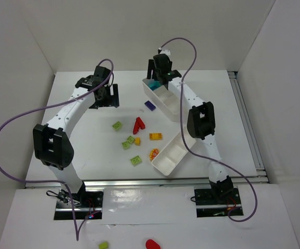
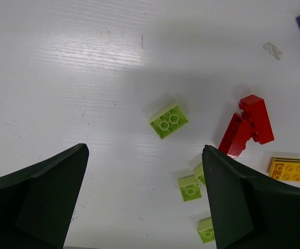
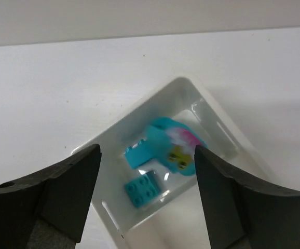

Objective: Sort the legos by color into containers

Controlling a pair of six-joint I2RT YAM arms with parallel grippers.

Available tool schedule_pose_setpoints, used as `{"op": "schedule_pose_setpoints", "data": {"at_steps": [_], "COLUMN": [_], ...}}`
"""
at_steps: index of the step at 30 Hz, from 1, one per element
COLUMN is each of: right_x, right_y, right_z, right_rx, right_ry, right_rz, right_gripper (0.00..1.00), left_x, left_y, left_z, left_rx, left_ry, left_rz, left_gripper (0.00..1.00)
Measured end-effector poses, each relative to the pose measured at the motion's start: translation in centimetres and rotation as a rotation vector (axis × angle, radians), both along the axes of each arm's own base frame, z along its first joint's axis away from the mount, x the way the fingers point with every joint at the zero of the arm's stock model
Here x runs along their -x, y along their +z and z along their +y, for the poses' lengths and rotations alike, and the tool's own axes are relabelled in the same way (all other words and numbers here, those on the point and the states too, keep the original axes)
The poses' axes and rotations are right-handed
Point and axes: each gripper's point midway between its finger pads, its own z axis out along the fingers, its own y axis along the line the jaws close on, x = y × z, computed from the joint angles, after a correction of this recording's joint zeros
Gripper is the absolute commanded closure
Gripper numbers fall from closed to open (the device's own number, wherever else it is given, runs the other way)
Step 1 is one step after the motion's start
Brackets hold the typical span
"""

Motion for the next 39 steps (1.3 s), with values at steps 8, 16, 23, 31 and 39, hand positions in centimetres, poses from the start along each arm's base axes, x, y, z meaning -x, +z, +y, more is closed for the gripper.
{"op": "schedule_pose_setpoints", "data": {"at_steps": [8, 16, 23, 31, 39], "right_x": [10.8, 21.9, 30.2, 31.9, 32.0], "right_y": [2.0, 3.5, -5.4, -9.6, -12.8], "right_z": [-5.3, -1.5, 1.7, 1.8, 2.1], "right_rx": [0.05, 0.024, 0.089, 0.094, 0.109], "right_ry": [-0.006, 0.189, 0.304, 0.249, 0.201], "right_rz": [0.099, 0.121, 0.401, 0.528, 0.603], "right_gripper": [0.38, 0.15, 0.06, 0.02, 0.24], "left_x": [0.3, 0.3, 0.4, 1.0, 1.1], "left_y": [0.1, 0.4, 0.3, -0.6, -0.6], "left_z": [0.2, -0.6, -1.4, -1.5, -1.6], "left_rx": [-0.009, -0.003, -0.002, -0.009, -0.01], "left_ry": [0.003, -0.015, -0.033, -0.039, -0.042], "left_rz": [0.009, 0.002, 0.002, 0.028, 0.028], "left_gripper": [0.0, 0.0, 0.0, 0.0, 0.0]}}
